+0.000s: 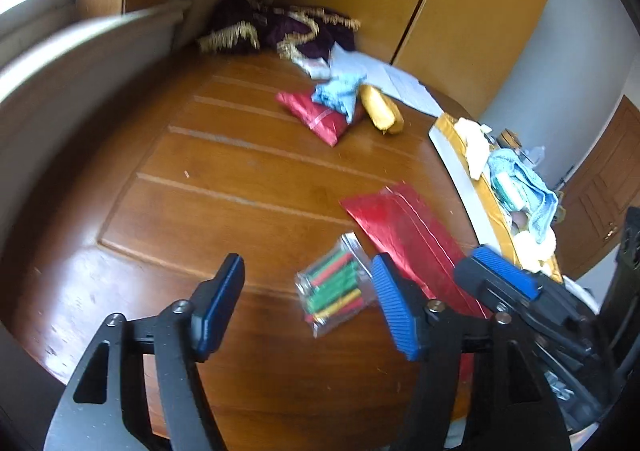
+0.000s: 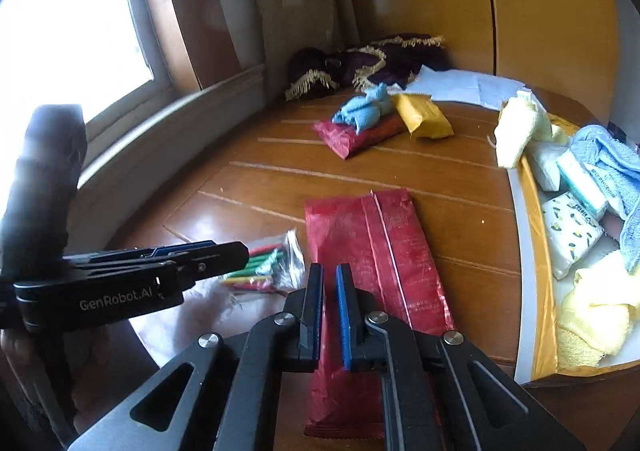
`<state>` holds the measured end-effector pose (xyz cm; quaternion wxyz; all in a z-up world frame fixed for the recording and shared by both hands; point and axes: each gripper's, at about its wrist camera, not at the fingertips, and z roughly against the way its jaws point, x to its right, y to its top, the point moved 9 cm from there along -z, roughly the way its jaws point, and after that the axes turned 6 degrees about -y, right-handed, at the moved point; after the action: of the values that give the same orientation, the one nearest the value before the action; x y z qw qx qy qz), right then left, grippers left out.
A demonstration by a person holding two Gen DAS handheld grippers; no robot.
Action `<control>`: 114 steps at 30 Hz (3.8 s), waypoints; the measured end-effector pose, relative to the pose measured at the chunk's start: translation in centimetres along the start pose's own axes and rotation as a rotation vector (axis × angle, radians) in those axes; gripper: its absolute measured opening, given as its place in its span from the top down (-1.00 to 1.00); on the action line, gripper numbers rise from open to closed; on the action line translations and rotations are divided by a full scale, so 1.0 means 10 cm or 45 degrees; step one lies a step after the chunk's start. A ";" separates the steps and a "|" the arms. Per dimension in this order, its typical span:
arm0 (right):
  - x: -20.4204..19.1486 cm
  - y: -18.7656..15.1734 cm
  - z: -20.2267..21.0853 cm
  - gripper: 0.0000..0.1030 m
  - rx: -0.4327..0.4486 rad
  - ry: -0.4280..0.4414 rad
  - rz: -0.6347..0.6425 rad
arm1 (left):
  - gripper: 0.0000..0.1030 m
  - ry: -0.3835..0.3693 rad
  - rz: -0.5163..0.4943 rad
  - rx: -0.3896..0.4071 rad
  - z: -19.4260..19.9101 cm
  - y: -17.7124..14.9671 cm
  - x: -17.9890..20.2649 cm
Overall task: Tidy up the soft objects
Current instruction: 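Hold the stick bag with the left tool while the right tool grasps the red foil bag, then carry the stick bag and red foil bag over the box with both tools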
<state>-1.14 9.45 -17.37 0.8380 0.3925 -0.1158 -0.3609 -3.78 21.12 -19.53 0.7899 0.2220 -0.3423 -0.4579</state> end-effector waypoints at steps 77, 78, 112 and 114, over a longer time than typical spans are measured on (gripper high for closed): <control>0.40 0.21 0.60 0.14 0.172 0.020 -0.169 | 0.84 -0.379 -0.019 0.079 0.20 0.40 0.93; 0.48 0.24 0.64 0.14 0.184 0.010 -0.177 | 0.84 -0.415 -0.017 0.073 0.20 0.44 1.03; 1.58 0.06 0.30 0.13 0.041 -0.301 -0.283 | 0.84 -0.563 -0.001 -0.116 -0.88 0.33 2.13; 1.60 0.08 0.33 0.13 0.033 -0.311 -0.276 | 0.84 -0.548 -0.029 -0.103 -0.87 0.35 2.18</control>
<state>9.10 -3.17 -16.02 0.7687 0.3665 -0.1785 -0.4928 12.21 4.10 -15.62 0.7015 0.0912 -0.4820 -0.5170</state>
